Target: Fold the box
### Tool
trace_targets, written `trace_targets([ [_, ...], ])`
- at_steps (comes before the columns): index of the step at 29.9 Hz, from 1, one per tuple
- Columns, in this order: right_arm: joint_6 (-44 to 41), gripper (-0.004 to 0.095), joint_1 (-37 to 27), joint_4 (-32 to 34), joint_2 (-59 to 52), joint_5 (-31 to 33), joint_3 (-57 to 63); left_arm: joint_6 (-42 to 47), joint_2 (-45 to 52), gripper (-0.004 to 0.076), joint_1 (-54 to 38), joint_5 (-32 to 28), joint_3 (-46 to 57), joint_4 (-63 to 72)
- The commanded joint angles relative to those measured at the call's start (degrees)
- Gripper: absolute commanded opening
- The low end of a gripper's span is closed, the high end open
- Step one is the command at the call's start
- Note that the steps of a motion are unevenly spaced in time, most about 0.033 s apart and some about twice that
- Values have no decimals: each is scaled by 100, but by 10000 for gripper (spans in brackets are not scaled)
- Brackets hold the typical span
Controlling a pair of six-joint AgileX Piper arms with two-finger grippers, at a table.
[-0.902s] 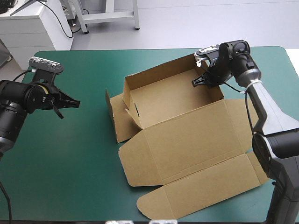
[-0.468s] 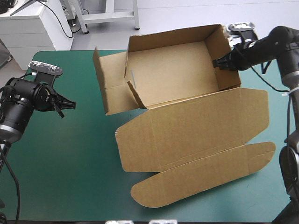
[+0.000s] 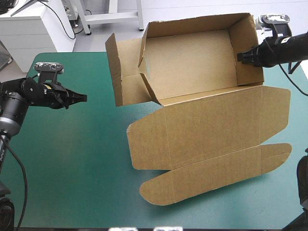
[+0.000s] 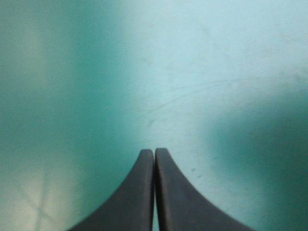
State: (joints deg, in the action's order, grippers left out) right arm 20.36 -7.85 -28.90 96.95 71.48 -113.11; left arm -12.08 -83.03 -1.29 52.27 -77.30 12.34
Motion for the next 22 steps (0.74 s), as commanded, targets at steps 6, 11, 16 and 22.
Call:
trace_targets([
  [6, 5, -21, -32, -482, -318, -13, -192, -1797, -228, -8, 0, -221, -135, 3580],
  [11, 5, -19, -32, -448, -318, -13, -192, -2821, -237, -8, 0, 182, -135, 5207],
  [16, -5, -19, 47, -393, -318, -13, -192, -3373, -237, -8, 0, 623, -135, 6192],
  [22, -166, -19, 480, 52, -261, -49, -192, -3750, -237, -8, 0, 1311, -135, 6953],
])
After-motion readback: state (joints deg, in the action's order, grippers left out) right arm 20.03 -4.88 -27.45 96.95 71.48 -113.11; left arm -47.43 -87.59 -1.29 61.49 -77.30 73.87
